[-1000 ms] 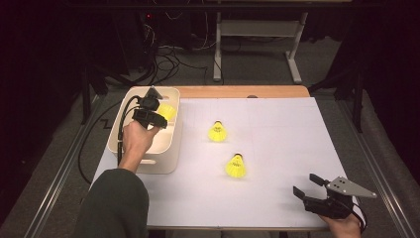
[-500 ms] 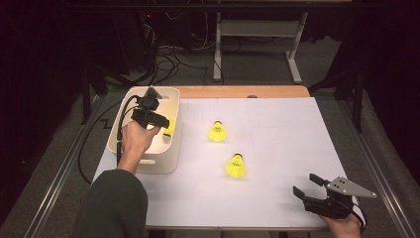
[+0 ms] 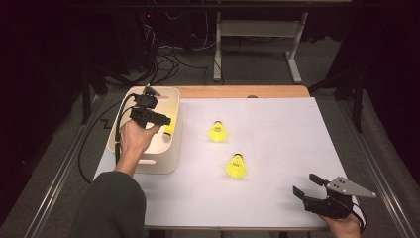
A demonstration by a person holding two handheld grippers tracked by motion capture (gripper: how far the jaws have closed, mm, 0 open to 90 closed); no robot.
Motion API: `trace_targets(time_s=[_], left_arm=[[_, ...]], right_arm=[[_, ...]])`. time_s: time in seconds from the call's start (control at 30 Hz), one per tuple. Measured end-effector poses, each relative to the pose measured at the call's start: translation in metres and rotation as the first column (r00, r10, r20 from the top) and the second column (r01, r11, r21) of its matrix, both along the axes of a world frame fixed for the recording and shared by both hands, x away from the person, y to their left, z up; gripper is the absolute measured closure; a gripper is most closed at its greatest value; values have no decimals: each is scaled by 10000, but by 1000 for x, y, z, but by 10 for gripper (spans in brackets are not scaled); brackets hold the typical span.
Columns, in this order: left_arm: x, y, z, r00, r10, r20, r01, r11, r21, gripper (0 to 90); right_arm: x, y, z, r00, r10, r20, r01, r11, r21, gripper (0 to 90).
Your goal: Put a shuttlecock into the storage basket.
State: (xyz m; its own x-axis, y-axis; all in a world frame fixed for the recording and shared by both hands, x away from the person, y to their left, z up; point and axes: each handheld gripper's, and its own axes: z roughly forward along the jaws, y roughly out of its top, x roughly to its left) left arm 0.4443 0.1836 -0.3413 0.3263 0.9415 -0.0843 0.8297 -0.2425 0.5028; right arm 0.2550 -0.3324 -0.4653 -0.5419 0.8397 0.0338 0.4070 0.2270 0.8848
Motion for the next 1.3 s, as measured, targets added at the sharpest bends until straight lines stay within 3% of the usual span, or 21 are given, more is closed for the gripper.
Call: trace_targets(time_s=[0.87,1.3], left_arm=[[-15,-7,20,9945,-359,987,390,9988,-288,371],[-22,-15,28,9908,-723,1143,763,9966,-306,384]], right_arm=[[0,0,0,10000,3,15,-3,10000,-18,228],[0,0,0,10000,1,22,-1,10000,-28,228]])
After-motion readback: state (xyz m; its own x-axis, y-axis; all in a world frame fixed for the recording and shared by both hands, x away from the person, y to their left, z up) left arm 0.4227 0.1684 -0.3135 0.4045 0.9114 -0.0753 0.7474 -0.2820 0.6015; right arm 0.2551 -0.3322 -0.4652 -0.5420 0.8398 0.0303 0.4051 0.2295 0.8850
